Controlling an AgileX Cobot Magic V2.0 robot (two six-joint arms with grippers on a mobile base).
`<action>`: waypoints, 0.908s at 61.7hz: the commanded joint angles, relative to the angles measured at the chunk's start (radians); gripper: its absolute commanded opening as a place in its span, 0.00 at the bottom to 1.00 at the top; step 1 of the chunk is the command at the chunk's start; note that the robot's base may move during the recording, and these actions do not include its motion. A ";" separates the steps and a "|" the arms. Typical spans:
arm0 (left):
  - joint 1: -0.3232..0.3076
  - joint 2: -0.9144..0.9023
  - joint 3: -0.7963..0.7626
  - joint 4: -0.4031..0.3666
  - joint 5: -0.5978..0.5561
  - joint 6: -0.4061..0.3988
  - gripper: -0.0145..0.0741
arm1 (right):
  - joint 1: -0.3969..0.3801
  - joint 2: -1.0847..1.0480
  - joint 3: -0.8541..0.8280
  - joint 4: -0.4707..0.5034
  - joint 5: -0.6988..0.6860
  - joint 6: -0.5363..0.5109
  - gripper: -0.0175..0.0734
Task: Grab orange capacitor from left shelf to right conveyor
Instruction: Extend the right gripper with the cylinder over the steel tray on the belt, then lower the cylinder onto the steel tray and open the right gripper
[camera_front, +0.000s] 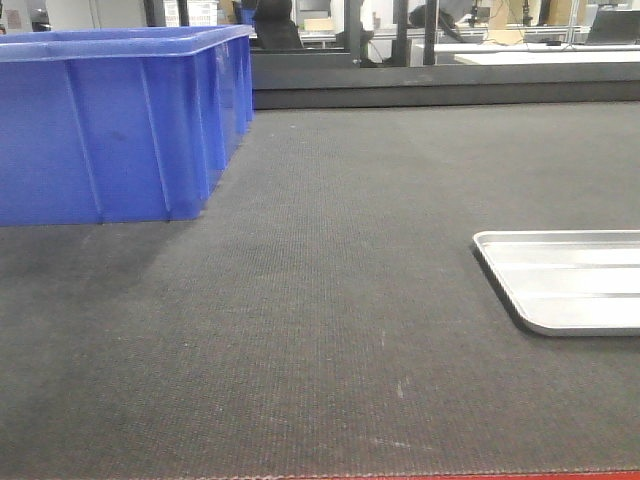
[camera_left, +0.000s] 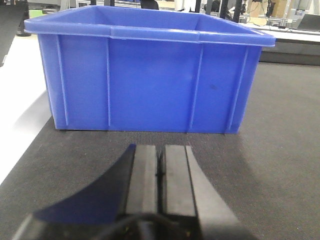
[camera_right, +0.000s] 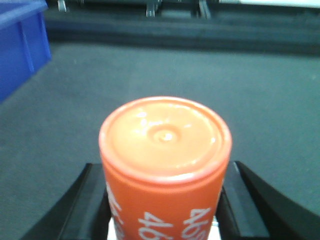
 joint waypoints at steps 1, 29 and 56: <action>-0.004 -0.020 -0.007 0.000 -0.090 -0.001 0.05 | 0.000 0.081 0.000 -0.010 -0.207 -0.004 0.37; -0.004 -0.020 -0.007 0.000 -0.090 -0.001 0.05 | 0.000 0.452 0.249 -0.109 -0.819 -0.005 0.37; -0.004 -0.020 -0.007 0.000 -0.090 -0.001 0.05 | -0.002 0.791 0.249 -0.109 -1.128 -0.013 0.37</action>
